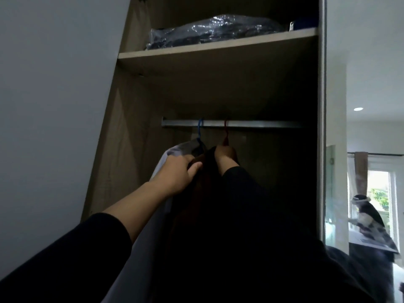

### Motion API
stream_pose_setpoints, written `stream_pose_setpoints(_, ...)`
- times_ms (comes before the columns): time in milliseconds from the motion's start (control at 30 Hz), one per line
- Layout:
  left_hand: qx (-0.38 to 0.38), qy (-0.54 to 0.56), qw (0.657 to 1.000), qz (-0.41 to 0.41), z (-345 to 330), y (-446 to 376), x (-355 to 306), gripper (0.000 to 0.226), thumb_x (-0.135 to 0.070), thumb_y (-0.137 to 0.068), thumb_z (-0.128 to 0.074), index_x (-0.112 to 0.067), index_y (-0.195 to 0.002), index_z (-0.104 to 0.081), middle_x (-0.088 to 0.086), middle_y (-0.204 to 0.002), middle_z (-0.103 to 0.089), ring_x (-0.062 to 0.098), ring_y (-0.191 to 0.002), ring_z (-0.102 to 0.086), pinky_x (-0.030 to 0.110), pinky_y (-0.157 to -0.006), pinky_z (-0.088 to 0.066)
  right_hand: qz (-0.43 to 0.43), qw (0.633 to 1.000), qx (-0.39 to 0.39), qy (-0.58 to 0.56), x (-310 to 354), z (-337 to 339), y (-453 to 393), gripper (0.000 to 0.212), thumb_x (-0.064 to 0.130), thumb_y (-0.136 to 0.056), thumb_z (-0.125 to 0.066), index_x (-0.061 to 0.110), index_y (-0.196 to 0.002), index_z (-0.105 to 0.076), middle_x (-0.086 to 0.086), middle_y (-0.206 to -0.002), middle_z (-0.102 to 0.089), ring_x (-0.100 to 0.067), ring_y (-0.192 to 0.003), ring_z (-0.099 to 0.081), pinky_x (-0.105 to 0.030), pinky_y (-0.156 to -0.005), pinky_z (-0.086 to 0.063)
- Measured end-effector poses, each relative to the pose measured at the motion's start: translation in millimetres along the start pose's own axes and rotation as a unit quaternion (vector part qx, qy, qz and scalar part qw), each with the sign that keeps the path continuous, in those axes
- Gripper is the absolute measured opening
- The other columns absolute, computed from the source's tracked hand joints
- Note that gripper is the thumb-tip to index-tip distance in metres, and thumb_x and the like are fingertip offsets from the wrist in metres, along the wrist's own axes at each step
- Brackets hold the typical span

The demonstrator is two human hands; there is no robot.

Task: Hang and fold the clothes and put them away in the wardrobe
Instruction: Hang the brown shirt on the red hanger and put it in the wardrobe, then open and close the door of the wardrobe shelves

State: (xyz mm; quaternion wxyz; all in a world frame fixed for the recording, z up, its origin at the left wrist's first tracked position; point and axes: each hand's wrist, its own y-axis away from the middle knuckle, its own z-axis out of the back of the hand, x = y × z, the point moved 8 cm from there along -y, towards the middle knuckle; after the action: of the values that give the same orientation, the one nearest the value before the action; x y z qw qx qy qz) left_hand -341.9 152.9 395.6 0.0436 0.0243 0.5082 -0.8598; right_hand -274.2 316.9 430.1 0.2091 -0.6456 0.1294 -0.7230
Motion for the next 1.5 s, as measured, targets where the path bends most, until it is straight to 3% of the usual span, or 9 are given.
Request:
stream_pose_setpoints(167,-0.026,0.044,0.998,0.039,16,24,1,0.034,-0.028,-0.097,-0.046,-0.01,-0.122,-0.06,0.018,-0.11,-0.068,0.032,-0.105,-0.062,0.034,-0.09,-0.047,0.035,0.999,-0.013,0.023,-7,-3,30,0.05,0.038,-0.101,-0.03,0.012,-0.143,-0.04,-0.013,-0.15,-0.037,-0.029,-0.137,-0.035,-0.04,-0.115,-0.025)
stream_pose_setpoints(367,-0.021,0.059,0.995,0.084,44,65,14,0.031,-0.025,-0.098,-0.042,-0.008,-0.12,-0.056,0.015,-0.107,-0.065,0.031,-0.099,-0.062,0.033,-0.08,-0.045,0.096,0.995,-0.03,0.013,-11,10,101,0.054,0.041,-0.098,-0.04,0.02,-0.147,-0.031,-0.009,-0.154,-0.026,-0.027,-0.142,-0.022,-0.043,-0.115,-0.017)
stream_pose_setpoints(500,-0.005,0.049,0.988,0.143,66,108,25,0.046,-0.028,-0.099,-0.04,-0.006,-0.139,-0.041,0.015,-0.136,-0.052,0.031,-0.122,-0.051,0.034,-0.099,-0.039,0.117,0.991,-0.019,0.06,-13,11,153,0.056,0.043,-0.098,-0.038,0.026,-0.15,-0.024,-0.001,-0.157,-0.021,-0.023,-0.144,-0.018,-0.046,-0.115,-0.015)
stream_pose_setpoints(633,-0.001,0.005,0.983,0.181,92,145,31,0.049,-0.023,-0.099,-0.041,-0.002,-0.143,-0.034,0.019,-0.145,-0.041,0.032,-0.133,-0.039,0.032,-0.109,-0.026,0.154,0.982,-0.022,0.105,-15,13,199,0.058,0.041,-0.098,-0.039,0.026,-0.151,-0.022,0.0,-0.157,-0.021,-0.02,-0.145,-0.015,-0.045,-0.115,-0.014)
stream_pose_setpoints(833,-0.008,-0.062,0.975,0.214,164,200,24,0.05,-0.022,-0.1,-0.04,0.0,-0.144,-0.031,0.018,-0.147,-0.038,0.029,-0.135,-0.037,0.028,-0.11,-0.02,0.284,0.943,0.054,0.166,-8,-9,279,0.058,0.037,-0.097,-0.043,0.02,-0.149,-0.027,-0.003,-0.154,-0.028,-0.021,-0.143,-0.021,-0.042,-0.11,-0.022)
stream_pose_setpoints(1000,-0.085,-0.136,0.959,0.235,255,233,12,0.049,-0.023,-0.099,-0.041,-0.003,-0.143,-0.034,0.015,-0.144,-0.042,0.028,-0.134,-0.038,0.031,-0.111,-0.023,0.354,0.915,0.136,0.136,12,-27,360,0.055,0.037,-0.096,-0.045,0.022,-0.147,-0.03,-0.002,-0.152,-0.031,-0.02,-0.141,-0.025,-0.045,-0.111,-0.022)
stream_pose_setpoints(1267,-0.171,-0.301,0.899,0.27,365,305,-26,0.052,-0.021,-0.093,-0.045,-0.011,-0.142,-0.035,0.007,-0.148,-0.034,0.023,-0.137,-0.031,0.038,-0.106,-0.029,0.496,0.829,0.232,0.115,6,-38,510,0.053,0.038,-0.087,-0.047,0.017,-0.135,-0.049,-0.006,-0.137,-0.052,-0.025,-0.131,-0.043,-0.052,-0.098,-0.042)
stream_pose_setpoints(1400,-0.137,-0.329,0.872,0.334,393,333,-17,0.059,-0.026,-0.094,-0.043,-0.013,-0.148,-0.023,0.009,-0.155,-0.021,0.025,-0.142,-0.022,0.043,-0.108,-0.026,0.571,0.771,0.254,0.122,13,-42,580,0.054,0.041,-0.084,-0.041,0.018,-0.131,-0.055,-0.004,-0.133,-0.057,-0.023,-0.125,-0.053,-0.049,-0.091,-0.048)
stream_pose_setpoints(1500,-0.113,-0.3,0.859,0.398,405,346,-4,0.063,-0.033,-0.097,-0.038,-0.012,-0.15,-0.011,0.01,-0.156,-0.018,0.025,-0.143,-0.018,0.046,-0.111,-0.022,0.638,0.718,0.252,0.121,26,-49,622,0.055,0.038,-0.081,-0.057,0.017,-0.132,-0.055,-0.003,-0.136,-0.055,-0.022,-0.128,-0.051,-0.048,-0.094,-0.046)
